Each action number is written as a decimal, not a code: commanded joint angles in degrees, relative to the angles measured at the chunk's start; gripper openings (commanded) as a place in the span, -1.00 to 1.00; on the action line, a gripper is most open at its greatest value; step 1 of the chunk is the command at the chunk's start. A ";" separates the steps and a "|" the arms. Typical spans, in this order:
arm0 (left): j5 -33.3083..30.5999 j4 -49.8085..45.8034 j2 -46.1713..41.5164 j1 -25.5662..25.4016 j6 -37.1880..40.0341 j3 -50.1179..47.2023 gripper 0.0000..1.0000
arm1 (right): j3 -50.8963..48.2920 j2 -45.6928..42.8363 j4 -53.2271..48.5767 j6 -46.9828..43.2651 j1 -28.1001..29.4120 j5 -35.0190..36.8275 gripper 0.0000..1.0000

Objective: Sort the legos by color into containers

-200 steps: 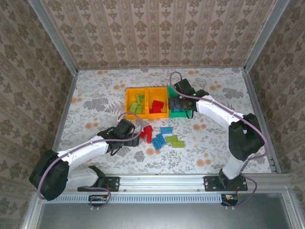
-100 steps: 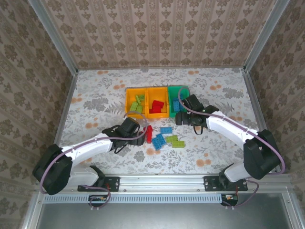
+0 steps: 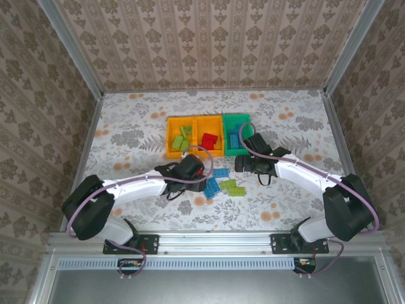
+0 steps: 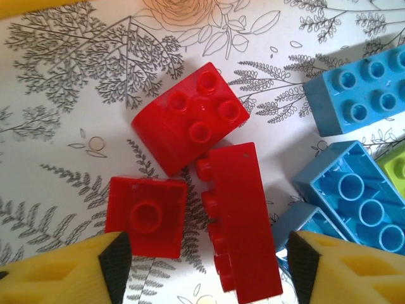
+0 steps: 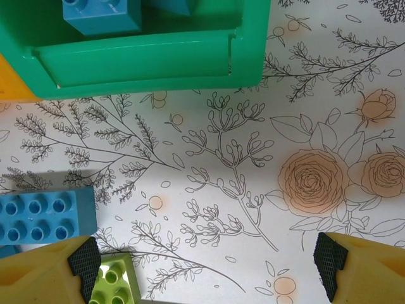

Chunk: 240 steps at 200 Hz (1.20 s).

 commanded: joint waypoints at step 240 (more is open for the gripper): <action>-2.80 -8.18 3.63 -0.51 -0.55 5.58 -0.54 | -2.98 -4.18 0.52 -0.67 -0.80 2.35 0.86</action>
